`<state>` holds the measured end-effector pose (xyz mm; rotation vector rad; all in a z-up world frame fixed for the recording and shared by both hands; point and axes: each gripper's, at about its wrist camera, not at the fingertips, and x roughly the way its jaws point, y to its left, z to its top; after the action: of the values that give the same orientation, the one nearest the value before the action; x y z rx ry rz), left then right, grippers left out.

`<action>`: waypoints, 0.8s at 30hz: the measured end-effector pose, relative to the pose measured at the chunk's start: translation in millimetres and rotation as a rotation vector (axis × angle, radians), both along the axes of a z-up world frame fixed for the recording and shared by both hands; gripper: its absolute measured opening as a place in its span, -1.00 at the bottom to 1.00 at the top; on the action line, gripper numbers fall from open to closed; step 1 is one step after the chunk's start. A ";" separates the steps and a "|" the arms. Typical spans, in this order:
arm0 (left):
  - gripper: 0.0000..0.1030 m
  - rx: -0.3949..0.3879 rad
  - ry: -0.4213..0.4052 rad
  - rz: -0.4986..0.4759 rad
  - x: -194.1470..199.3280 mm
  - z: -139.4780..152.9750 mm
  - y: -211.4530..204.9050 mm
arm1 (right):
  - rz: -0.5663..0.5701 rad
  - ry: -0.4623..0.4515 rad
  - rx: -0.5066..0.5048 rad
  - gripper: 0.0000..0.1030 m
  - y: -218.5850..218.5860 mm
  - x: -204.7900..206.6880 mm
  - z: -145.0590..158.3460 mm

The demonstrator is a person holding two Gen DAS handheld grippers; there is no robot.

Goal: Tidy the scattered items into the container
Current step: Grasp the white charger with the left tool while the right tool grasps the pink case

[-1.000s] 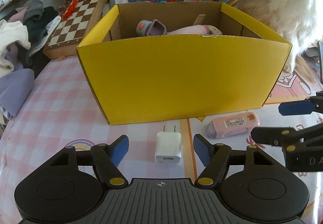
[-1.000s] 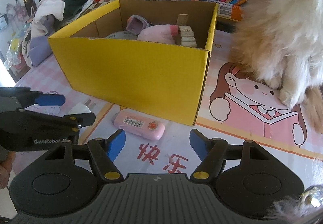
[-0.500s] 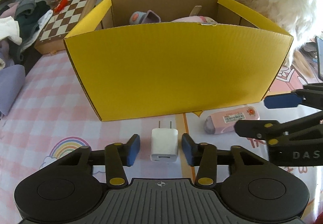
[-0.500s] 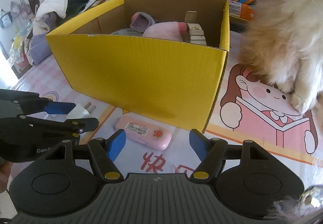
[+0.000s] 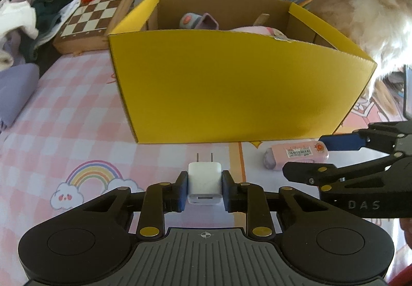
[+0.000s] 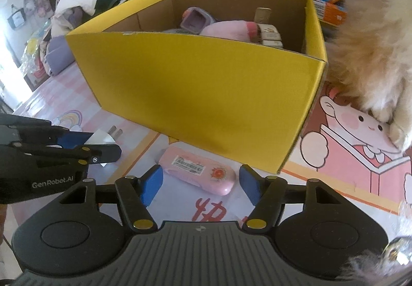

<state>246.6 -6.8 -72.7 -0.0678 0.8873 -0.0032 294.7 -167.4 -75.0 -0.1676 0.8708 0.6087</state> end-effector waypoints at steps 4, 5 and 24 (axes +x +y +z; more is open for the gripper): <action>-0.52 -0.001 -0.009 0.014 -3.6 4.2 1.7 | 0.008 -0.001 -0.030 0.04 5.1 0.2 -2.5; -0.52 -0.002 -0.009 0.017 -4.2 4.8 2.1 | 0.011 -0.005 -0.037 0.01 5.6 -0.5 -2.7; -0.52 -0.018 -0.041 0.013 -18.4 23.3 -10.0 | 0.056 -0.039 -0.063 -0.48 -17.7 -35.1 13.3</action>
<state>228.3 -16.7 -49.4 -0.0901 0.8460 -0.0009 259.6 -185.1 -61.7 -0.2607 0.8507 0.6282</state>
